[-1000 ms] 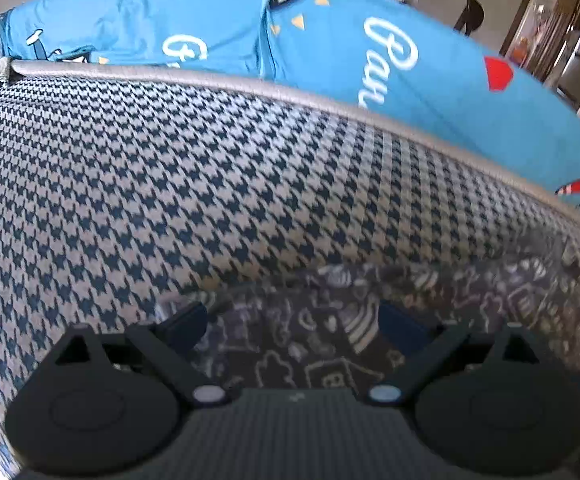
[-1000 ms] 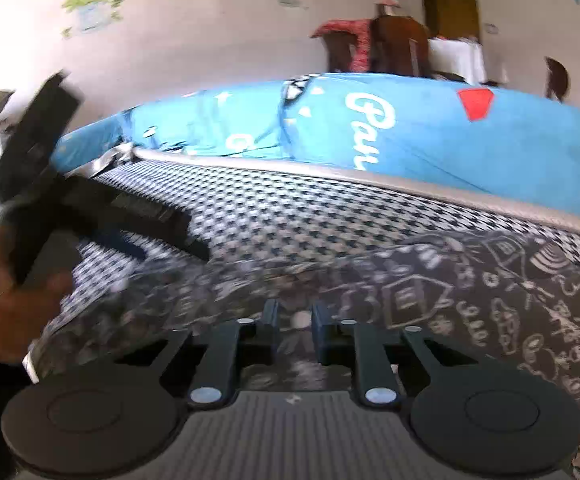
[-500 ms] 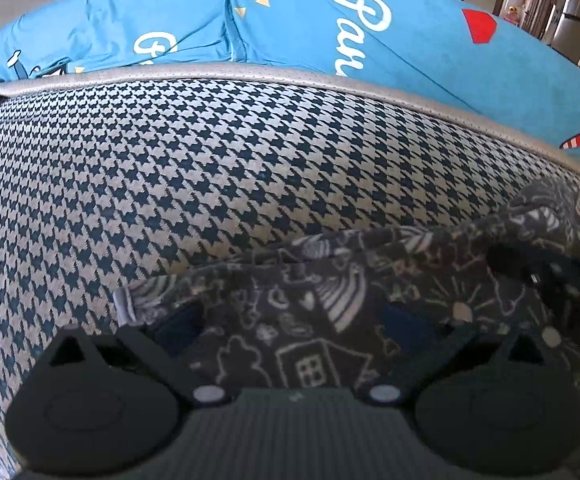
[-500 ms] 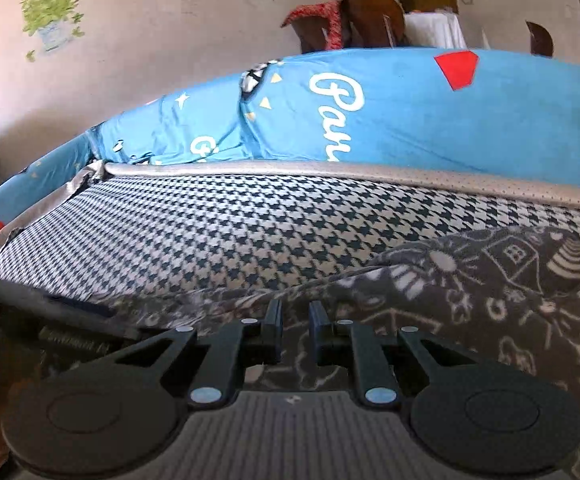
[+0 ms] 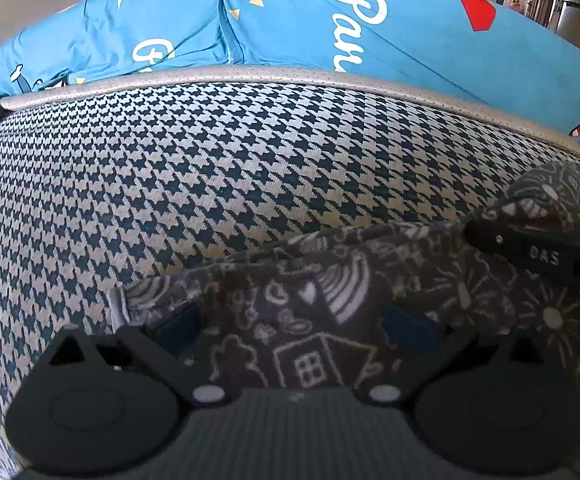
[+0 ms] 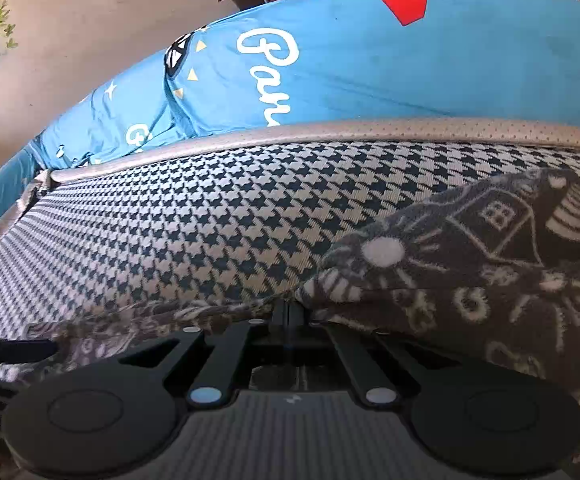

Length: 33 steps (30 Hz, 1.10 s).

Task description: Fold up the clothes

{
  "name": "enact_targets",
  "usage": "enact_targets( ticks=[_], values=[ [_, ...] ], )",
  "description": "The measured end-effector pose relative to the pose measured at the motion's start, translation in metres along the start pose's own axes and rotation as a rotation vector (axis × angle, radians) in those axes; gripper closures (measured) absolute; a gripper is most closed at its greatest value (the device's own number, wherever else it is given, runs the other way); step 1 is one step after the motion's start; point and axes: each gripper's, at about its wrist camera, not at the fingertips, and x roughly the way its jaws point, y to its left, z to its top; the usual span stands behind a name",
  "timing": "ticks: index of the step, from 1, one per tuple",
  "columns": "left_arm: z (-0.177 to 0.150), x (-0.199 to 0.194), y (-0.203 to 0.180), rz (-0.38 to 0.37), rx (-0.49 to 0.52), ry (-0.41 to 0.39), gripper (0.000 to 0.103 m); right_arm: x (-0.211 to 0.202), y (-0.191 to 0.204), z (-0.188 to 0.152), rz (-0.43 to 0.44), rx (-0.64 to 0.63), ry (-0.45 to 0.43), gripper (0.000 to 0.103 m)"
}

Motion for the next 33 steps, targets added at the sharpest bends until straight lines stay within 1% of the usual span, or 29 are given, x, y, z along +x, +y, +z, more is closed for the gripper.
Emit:
enact_targets(
  ticks=[3, 9, 13, 17, 19, 22, 33],
  values=[
    [-0.001, 0.001, -0.006, 0.011, 0.014, -0.012, 0.000, 0.003, 0.000, 0.000, -0.005, -0.011, -0.012, 0.103],
    [-0.003, 0.006, -0.016, 0.029, 0.049, -0.024, 0.000, -0.005, -0.009, 0.000, 0.049, 0.039, -0.014, 0.103],
    [-0.004, 0.007, -0.019, 0.037, 0.045, -0.025, 0.000, -0.023, -0.010, -0.001, 0.091, 0.079, -0.023, 0.103],
    [-0.004, 0.009, -0.022, 0.044, 0.037, -0.027, 0.000, -0.043, -0.007, -0.007, 0.124, 0.081, -0.024, 0.103],
    [-0.004, 0.010, -0.022, 0.047, 0.038, -0.030, 0.000, -0.049, -0.006, -0.012, 0.134, 0.086, -0.014, 0.103],
    [-0.004, 0.010, -0.022, 0.047, 0.035, -0.031, 0.000, -0.048, -0.008, -0.023, 0.148, 0.105, 0.030, 0.103],
    [-0.005, 0.008, -0.022, 0.050, 0.040, -0.037, 0.000, -0.042, -0.005, -0.039, 0.092, 0.058, -0.025, 0.103]
  ],
)
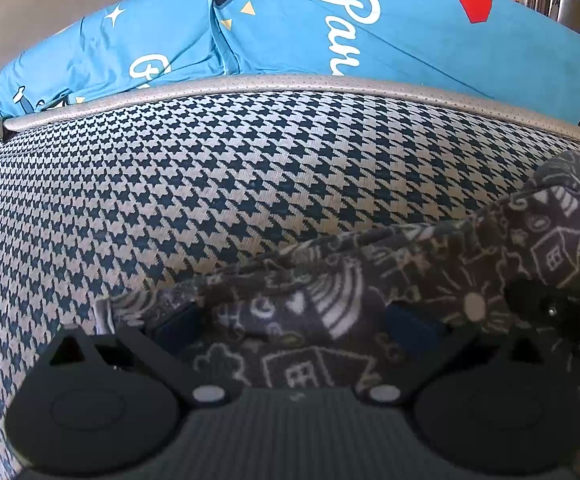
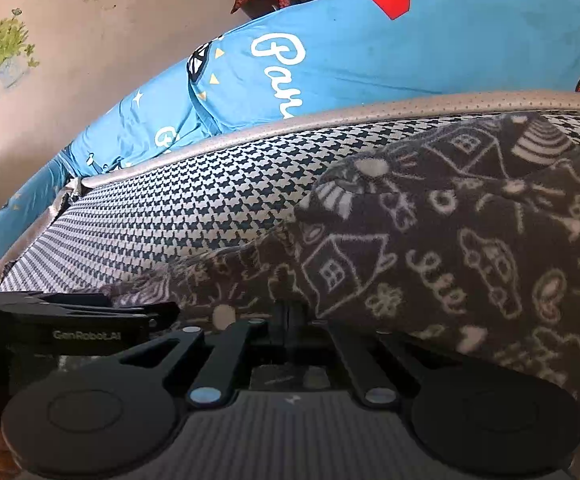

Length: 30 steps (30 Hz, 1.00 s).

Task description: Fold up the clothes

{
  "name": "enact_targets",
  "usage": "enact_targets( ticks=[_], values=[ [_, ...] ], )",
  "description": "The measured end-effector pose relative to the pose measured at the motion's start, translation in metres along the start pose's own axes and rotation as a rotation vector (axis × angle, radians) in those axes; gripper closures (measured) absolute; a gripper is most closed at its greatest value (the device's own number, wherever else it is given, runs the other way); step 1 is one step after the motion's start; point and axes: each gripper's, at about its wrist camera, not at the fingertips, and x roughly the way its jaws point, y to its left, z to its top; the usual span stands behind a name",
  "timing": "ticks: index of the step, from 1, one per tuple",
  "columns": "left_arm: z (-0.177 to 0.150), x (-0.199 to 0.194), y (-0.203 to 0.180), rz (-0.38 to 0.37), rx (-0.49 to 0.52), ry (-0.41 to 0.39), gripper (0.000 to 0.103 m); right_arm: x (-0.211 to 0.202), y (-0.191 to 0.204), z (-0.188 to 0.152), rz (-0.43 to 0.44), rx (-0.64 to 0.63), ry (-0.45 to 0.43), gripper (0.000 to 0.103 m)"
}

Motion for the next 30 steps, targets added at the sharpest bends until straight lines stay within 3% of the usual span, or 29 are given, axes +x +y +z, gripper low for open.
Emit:
enact_targets(
  ticks=[11, 19, 24, 30],
  values=[
    [-0.001, -0.004, -0.005, 0.003, 0.011, -0.001, 0.000, -0.026, 0.006, 0.000, -0.013, 0.101, 0.002, 0.103],
    [0.000, -0.003, 0.000, 0.000, 0.011, -0.004, 0.000, -0.050, 0.022, -0.019, -0.061, 0.089, -0.002, 0.103],
    [0.000, -0.001, 0.001, 0.003, 0.011, -0.006, 0.000, -0.042, 0.021, -0.028, -0.088, 0.024, -0.014, 0.103],
    [-0.002, -0.002, -0.002, 0.002, 0.015, -0.011, 0.000, -0.043, 0.022, -0.028, -0.100, 0.037, -0.029, 0.103]
  ],
)
